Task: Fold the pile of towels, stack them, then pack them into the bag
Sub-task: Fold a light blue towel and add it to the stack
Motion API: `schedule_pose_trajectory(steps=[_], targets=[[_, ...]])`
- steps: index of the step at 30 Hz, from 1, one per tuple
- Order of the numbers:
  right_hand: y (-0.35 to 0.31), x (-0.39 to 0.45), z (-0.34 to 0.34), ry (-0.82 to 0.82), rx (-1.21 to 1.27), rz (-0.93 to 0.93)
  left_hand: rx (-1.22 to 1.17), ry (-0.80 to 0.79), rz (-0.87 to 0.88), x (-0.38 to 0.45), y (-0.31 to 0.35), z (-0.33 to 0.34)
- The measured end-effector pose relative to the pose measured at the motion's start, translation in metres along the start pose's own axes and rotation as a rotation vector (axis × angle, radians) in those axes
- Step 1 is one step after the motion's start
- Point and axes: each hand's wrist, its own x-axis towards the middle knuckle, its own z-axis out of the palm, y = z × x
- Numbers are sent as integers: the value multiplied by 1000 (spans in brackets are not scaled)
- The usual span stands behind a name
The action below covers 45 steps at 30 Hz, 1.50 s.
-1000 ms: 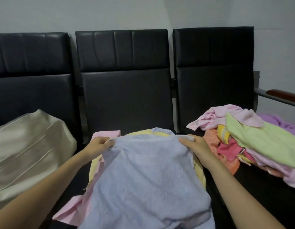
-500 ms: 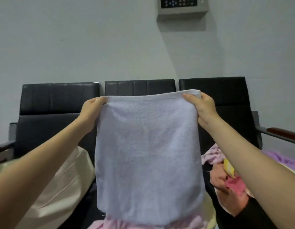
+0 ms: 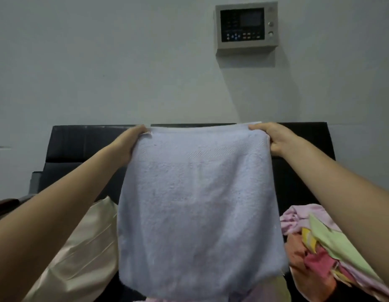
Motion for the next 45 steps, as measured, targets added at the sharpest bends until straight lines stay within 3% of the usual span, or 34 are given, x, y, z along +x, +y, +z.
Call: schedule_pose_trajectory(steps=[4, 7, 10, 13, 18, 23, 27, 30, 34, 37, 42, 45], targets=[[60, 19, -25, 168, -369, 71, 474, -65, -81, 27, -60, -9], [126, 34, -47, 187, -591, 169, 837, -80, -94, 36, -116, 0], [186, 46, -66, 244, -827, 197, 940, -102, -133, 43, -167, 15], [229, 59, -76, 371, -871, 241, 880, -58, -151, 57, -213, 28], [270, 86, -76, 490, -552, 340, 742, 103, -89, 83, -274, 44], [324, 101, -81, 480, -724, 220, 753, 186, -81, 99, -333, 53], [361, 100, -94, 385, -794, 294, 748, 134, -133, 93, -379, 51], [361, 92, -98, 370, -755, 357, 749, 75, -215, 82, -391, 50], [341, 64, -96, 342, -786, 190, 722, 110, -249, 59, -372, 55], [327, 29, -94, 345, -727, 120, 741, 85, -130, 35, -344, 64], [315, -39, -90, 366, -600, 117, 567, -116, 166, -41, -299, 96], [302, -65, -92, 272, -659, 187, 543, -212, 359, -96, -292, 113]])
